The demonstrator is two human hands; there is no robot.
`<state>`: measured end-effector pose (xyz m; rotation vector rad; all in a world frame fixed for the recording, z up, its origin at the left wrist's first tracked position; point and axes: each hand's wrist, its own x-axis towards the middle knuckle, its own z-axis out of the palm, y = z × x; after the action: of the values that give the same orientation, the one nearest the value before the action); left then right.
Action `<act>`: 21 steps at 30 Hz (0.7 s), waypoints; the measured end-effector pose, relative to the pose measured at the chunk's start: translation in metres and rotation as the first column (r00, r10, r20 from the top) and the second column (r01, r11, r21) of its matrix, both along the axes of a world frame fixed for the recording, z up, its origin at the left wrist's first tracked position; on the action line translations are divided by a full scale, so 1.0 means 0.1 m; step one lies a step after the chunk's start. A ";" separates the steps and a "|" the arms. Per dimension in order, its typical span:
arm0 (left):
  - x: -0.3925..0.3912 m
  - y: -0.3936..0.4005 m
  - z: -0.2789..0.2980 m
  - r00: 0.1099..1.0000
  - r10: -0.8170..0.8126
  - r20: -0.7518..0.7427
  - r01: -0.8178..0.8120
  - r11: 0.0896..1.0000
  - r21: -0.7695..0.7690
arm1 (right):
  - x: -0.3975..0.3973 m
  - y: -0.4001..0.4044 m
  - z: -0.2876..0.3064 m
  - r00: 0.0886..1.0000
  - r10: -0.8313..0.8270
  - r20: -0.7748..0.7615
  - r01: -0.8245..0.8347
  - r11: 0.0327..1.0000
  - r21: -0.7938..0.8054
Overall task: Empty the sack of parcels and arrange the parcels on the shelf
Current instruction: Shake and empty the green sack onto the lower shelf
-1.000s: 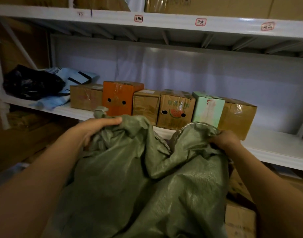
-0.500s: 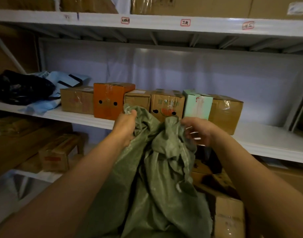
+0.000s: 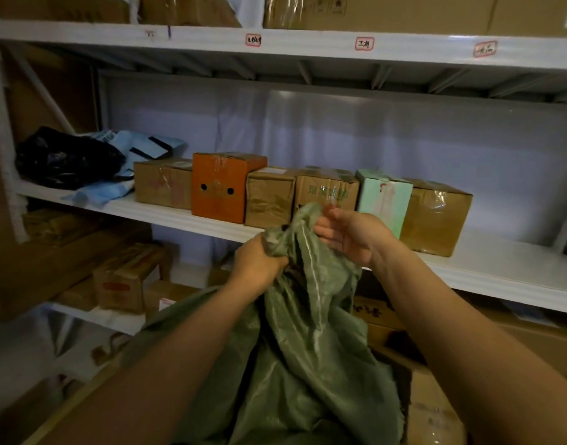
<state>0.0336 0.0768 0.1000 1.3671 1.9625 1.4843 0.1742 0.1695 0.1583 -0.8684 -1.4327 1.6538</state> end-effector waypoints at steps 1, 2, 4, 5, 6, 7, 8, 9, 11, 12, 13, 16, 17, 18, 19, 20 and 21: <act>-0.08 0.00 -0.01 0.996 0.055 0.075 -0.055 0.998 -0.008 | 0.02 0.01 -0.03 0.998 -0.029 0.049 0.021 0.989 0.146; -0.14 0.01 -0.03 0.985 0.104 0.139 -0.101 0.995 -0.023 | 0.07 0.02 -0.06 0.990 -0.068 0.120 0.026 0.945 0.326; -0.28 0.04 -0.04 0.951 0.149 0.271 -0.149 0.989 -0.022 | 0.15 -0.08 -0.04 0.949 -0.047 0.313 -0.156 0.790 0.593; -0.32 0.06 -0.05 0.931 0.158 0.330 -0.159 0.987 -0.025 | 0.16 -0.15 -0.03 0.885 0.007 0.466 -0.338 0.698 0.632; -0.33 0.06 -0.04 0.910 0.169 0.379 -0.168 0.985 -0.035 | 0.15 -0.21 -0.06 0.772 -0.021 0.636 -0.505 0.588 0.632; -0.35 0.07 -0.02 0.899 0.170 0.404 -0.165 0.985 -0.047 | 0.11 -0.25 -0.11 0.647 -0.168 0.744 -0.618 0.456 0.640; -0.35 0.07 0.00 0.893 0.158 0.421 -0.146 0.987 -0.061 | 0.05 -0.26 -0.18 0.569 -0.358 0.740 -0.677 0.306 0.669; -0.35 0.06 0.02 0.887 0.127 0.444 -0.110 0.992 -0.065 | 0.00 -0.25 -0.25 0.567 -0.486 0.665 -0.682 0.176 0.710; -0.31 0.00 0.08 0.824 0.000 0.566 0.036 0.998 -0.053 | -0.04 -0.23 -0.30 0.619 -0.568 0.542 -0.615 0.077 0.785; -0.29 -0.05 0.11 0.760 -0.069 0.647 0.125 0.991 -0.040 | -0.02 -0.18 -0.29 0.661 -0.568 0.490 -0.545 0.084 0.834; -0.30 -0.09 0.13 0.704 -0.082 0.706 0.154 0.987 -0.039 | -0.01 -0.14 -0.26 0.696 -0.578 0.425 -0.446 0.116 0.888; -0.45 -0.15 0.22 0.507 0.030 0.861 -0.070 0.998 0.007 | 0.08 -0.06 -0.07 0.603 -0.755 0.258 -0.078 0.266 0.961; -0.52 -0.16 0.26 0.464 0.073 0.883 -0.214 0.976 0.032 | 0.09 -0.07 -0.01 0.511 -0.821 0.252 -0.013 0.286 0.958; -0.56 -0.17 0.30 0.493 0.145 0.858 -0.347 0.937 0.041 | 0.06 -0.09 0.02 0.457 -0.852 0.256 0.005 0.290 0.957; -0.57 -0.17 0.34 0.575 0.195 0.794 -0.407 0.911 0.072 | 0.01 -0.12 0.05 0.461 -0.845 0.271 -0.012 0.300 0.954; -0.52 -0.19 0.39 0.674 0.169 0.719 -0.372 0.919 0.133 | -0.08 -0.13 0.06 0.513 -0.796 0.321 -0.060 0.340 0.939; -0.43 -0.21 0.42 0.760 0.048 0.648 -0.234 0.951 0.204 | -0.18 -0.21 0.07 0.581 -0.719 0.381 -0.127 0.382 0.915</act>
<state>-0.0097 0.0556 0.1421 0.6411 1.4714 2.0178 0.1559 0.1490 0.1652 -1.1071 -2.1414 -0.1005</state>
